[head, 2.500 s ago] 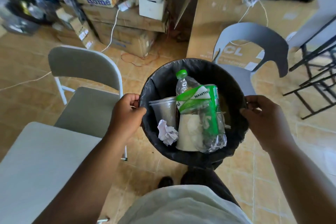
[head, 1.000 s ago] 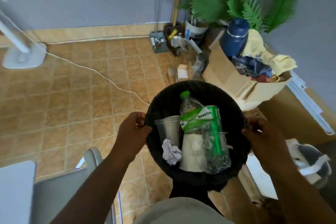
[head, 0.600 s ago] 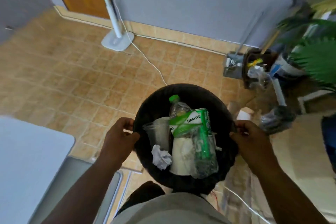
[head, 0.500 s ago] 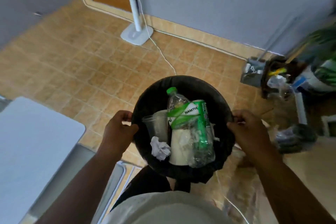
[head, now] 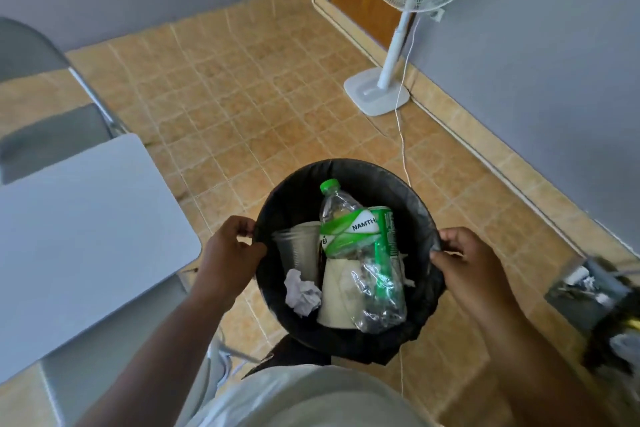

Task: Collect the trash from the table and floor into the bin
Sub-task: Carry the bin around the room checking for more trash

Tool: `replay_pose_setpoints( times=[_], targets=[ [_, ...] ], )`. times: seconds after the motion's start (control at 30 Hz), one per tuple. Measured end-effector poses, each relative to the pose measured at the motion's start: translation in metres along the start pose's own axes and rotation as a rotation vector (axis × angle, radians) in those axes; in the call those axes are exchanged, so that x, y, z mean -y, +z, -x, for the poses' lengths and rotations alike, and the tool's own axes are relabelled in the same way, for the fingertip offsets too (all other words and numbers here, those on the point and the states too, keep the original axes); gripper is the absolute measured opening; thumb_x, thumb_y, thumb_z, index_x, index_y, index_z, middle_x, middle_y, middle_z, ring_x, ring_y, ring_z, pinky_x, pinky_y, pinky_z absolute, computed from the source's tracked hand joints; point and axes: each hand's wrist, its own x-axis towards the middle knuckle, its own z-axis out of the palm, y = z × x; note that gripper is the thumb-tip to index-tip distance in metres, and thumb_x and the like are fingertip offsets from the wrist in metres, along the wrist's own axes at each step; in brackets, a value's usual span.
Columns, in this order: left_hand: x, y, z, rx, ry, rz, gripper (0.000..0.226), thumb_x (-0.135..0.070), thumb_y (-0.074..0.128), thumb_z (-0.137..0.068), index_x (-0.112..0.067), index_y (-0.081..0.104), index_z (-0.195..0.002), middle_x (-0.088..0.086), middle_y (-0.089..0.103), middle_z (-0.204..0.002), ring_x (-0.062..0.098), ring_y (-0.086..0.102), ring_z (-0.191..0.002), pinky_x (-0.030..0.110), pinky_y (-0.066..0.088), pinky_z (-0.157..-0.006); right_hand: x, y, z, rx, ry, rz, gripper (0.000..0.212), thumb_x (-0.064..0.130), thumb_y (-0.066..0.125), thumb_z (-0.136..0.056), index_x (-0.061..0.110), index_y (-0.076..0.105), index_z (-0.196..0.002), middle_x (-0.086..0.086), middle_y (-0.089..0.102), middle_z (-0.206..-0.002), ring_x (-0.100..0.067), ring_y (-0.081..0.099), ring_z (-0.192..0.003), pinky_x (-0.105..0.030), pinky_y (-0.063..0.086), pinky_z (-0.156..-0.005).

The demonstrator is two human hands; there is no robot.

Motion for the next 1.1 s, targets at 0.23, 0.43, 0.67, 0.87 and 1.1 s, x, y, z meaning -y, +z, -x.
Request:
replay_pose_setpoints(
  times=[0.23,0.43,0.67,0.87,1.1],
  targets=[
    [-0.03,-0.023,-0.077,-0.115,-0.076,0.029,0.023,-0.003,0.063,-0.08,-0.022,0.06,-0.092,0.007,0.071,-0.082,0.029,0.07,-0.072,0.051,0.061,-0.072,0.069,0.037,-0.116,0.129,-0.109,0.051,0.019,0.009,0.065,-0.089,0.024,0.06,-0.099,0.017,0.062,-0.089,-0.017,0.063,-0.086,-0.033,0.048,-0.075],
    [-0.031,-0.039,-0.135,-0.238,-0.178,0.102,0.022,-0.004,0.064,-0.083,-0.022,0.06,-0.095,0.007,0.071,-0.084,0.028,0.071,-0.073,0.052,0.061,-0.071,0.121,0.091,-0.21,0.271,-0.213,0.093,0.02,0.008,0.067,-0.087,0.021,0.062,-0.102,0.006,0.066,-0.093,-0.019,0.064,-0.088,-0.035,0.05,-0.078],
    [-0.033,-0.037,-0.207,-0.446,-0.406,0.269,0.024,-0.001,0.061,-0.082,-0.023,0.059,-0.093,0.012,0.071,-0.08,0.037,0.07,-0.076,0.051,0.061,-0.072,0.174,0.175,-0.321,0.505,-0.294,0.142,0.022,0.009,0.065,-0.089,0.022,0.061,-0.107,0.003,0.068,-0.099,-0.015,0.065,-0.084,-0.031,0.051,-0.071],
    [-0.023,-0.019,-0.267,-0.565,-0.588,0.373,0.033,-0.004,0.06,-0.077,-0.035,0.056,-0.088,0.011,0.071,-0.071,0.037,0.069,-0.068,0.053,0.059,-0.066,0.206,0.248,-0.405,0.68,-0.35,0.273,0.025,0.009,0.065,-0.09,0.016,0.06,-0.114,0.002,0.067,-0.098,-0.013,0.065,-0.077,-0.024,0.044,-0.061],
    [0.048,0.014,-0.346,-0.66,-0.655,0.495,0.036,0.003,0.058,-0.081,-0.031,0.056,-0.093,0.014,0.068,-0.078,0.034,0.065,-0.07,0.045,0.055,-0.06,0.201,0.36,-0.473,0.801,-0.387,0.379,0.025,0.012,0.064,-0.091,0.021,0.058,-0.114,0.0,0.068,-0.087,-0.023,0.065,-0.075,-0.028,0.044,-0.062]
  ],
)
